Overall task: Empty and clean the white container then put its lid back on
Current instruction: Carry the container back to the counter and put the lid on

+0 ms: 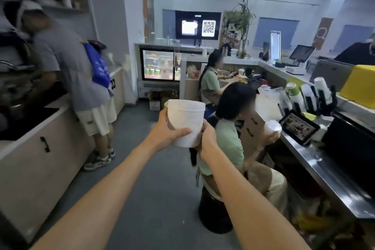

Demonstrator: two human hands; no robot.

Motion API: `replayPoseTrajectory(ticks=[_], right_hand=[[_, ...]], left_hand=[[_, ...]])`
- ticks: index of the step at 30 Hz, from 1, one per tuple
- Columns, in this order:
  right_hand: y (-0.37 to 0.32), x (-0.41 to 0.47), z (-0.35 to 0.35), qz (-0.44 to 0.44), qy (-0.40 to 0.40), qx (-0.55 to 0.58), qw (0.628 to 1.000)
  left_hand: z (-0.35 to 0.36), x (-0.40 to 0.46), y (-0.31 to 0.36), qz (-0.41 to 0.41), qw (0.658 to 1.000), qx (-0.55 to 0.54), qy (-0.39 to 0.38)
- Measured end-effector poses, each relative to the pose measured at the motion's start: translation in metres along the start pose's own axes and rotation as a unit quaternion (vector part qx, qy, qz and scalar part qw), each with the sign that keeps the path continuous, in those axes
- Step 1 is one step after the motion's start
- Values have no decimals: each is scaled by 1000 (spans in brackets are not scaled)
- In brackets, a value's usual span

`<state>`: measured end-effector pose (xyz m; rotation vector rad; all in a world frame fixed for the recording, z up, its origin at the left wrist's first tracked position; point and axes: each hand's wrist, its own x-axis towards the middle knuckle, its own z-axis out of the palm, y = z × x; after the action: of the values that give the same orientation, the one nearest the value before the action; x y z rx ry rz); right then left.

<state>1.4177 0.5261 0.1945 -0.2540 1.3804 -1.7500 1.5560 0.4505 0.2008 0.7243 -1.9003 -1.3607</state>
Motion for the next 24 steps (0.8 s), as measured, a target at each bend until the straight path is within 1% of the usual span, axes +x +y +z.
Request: replayPoseTrajectory(ticks=[5, 9, 13, 14, 19, 24], right_hand=[[-9, 103, 75, -6, 35, -1, 999], [-16, 178, 119, -4, 38, -3, 999], [-25, 256, 150, -10, 68, 6, 998], [-27, 292, 161, -15, 80, 6, 997], [-41, 401, 178, -15, 122, 25, 992], [-77, 519, 203, -7, 164, 45, 985]], left_hand=[[-58, 114, -36, -7, 999, 20, -25], [-87, 198, -61, -21, 999, 21, -45], [-101, 281, -93, -17, 997, 35, -60], [-104, 319, -108, -13, 997, 38, -68], [-108, 429, -143, -5, 991, 85, -103], [-107, 557, -171, -1, 988, 103, -116]])
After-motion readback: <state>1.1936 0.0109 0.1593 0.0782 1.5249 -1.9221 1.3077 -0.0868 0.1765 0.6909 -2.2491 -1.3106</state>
